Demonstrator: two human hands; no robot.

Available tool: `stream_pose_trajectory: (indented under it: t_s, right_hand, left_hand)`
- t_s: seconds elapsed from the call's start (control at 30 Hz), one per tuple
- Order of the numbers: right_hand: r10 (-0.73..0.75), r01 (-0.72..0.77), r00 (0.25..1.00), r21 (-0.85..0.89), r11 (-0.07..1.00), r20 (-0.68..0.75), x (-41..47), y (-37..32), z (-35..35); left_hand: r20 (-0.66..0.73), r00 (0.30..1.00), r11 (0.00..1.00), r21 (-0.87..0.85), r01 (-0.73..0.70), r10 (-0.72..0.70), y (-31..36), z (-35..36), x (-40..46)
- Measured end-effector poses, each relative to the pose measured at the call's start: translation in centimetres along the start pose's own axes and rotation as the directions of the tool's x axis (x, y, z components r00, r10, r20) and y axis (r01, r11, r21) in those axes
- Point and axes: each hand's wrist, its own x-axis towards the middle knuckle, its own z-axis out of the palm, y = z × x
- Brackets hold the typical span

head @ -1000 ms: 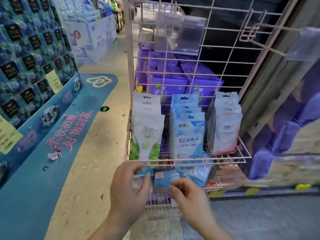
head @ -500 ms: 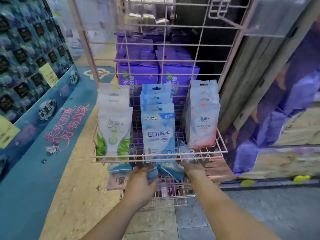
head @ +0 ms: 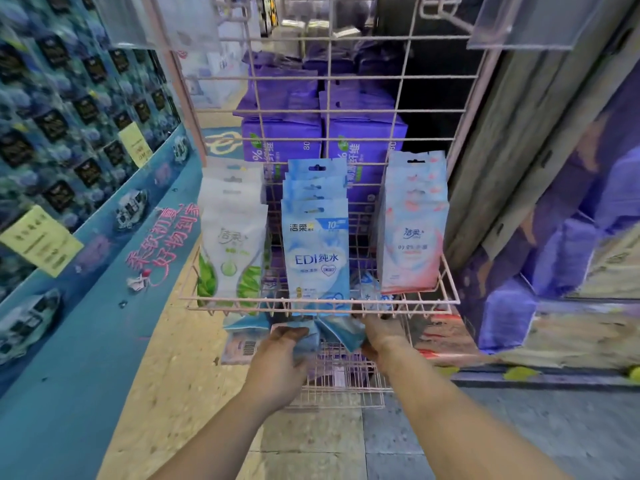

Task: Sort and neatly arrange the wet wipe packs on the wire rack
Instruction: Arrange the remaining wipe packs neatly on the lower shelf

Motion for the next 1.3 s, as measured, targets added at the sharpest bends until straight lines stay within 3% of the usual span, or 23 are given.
stream_pose_trajectory:
  t_s: [0.17,0.3,0.5,0.6,0.7,0.87,1.07,1.17,1.23,1.3]
  right_hand:
    - [0.02,-0.021,1.0,0.063,0.998,0.009,0.8,0.5,-3.3]
    - [-0.051,0.054,0.996,0.037,0.998,-0.069,1.6,1.3,-3.9]
    - [-0.136,0.135,0.991,0.079,0.988,0.009,2.3,2.1,-2.6]
    - [-0.175,0.173,0.984,0.084,0.981,0.017,1.8,2.2,-3.0]
    - [-0.212,0.208,0.977,0.211,0.955,-0.005,0.8,2.3,-3.6]
    - [-0.259,0.234,0.966,0.377,0.896,0.018,-2.8,3.7,-5.6]
    - [-0.303,0.288,0.953,0.342,0.895,-0.01,-7.3,7.1,-5.7]
    - [-0.276,0.244,0.953,0.224,0.944,0.127,-9.1,7.2,-4.5]
    - [-0.258,0.232,0.938,0.133,0.964,0.234,-9.5,6.2,-4.5]
    - [-0.307,0.316,0.938,-0.036,0.948,0.16,-8.9,4.6,-4.9]
  left_hand:
    - [-0.073,0.997,1.0,0.016,-0.01,0.012,1.1,-0.2,0.5]
    - [-0.08,0.995,0.968,0.248,-0.043,0.064,2.9,0.4,1.3]
    - [0.214,0.953,0.872,0.399,-0.284,0.213,5.1,2.8,1.5]
    - [0.258,0.894,0.834,0.336,-0.437,0.365,5.9,3.8,0.2]
    - [0.264,0.829,0.834,0.129,-0.537,0.493,6.6,5.1,-1.4]
    - [0.064,0.835,0.831,-0.166,-0.53,0.546,6.7,5.1,-3.0]
    - [-0.007,0.942,0.913,-0.244,-0.328,0.336,7.2,5.7,-5.5]
    - [0.013,0.979,0.94,-0.282,-0.191,0.203,6.5,5.2,-5.5]
    - [0.0,0.998,0.903,-0.426,-0.059,0.066,5.5,4.5,-5.4]
    - [0.032,0.991,0.815,-0.565,0.126,-0.131,4.3,3.8,-5.2]
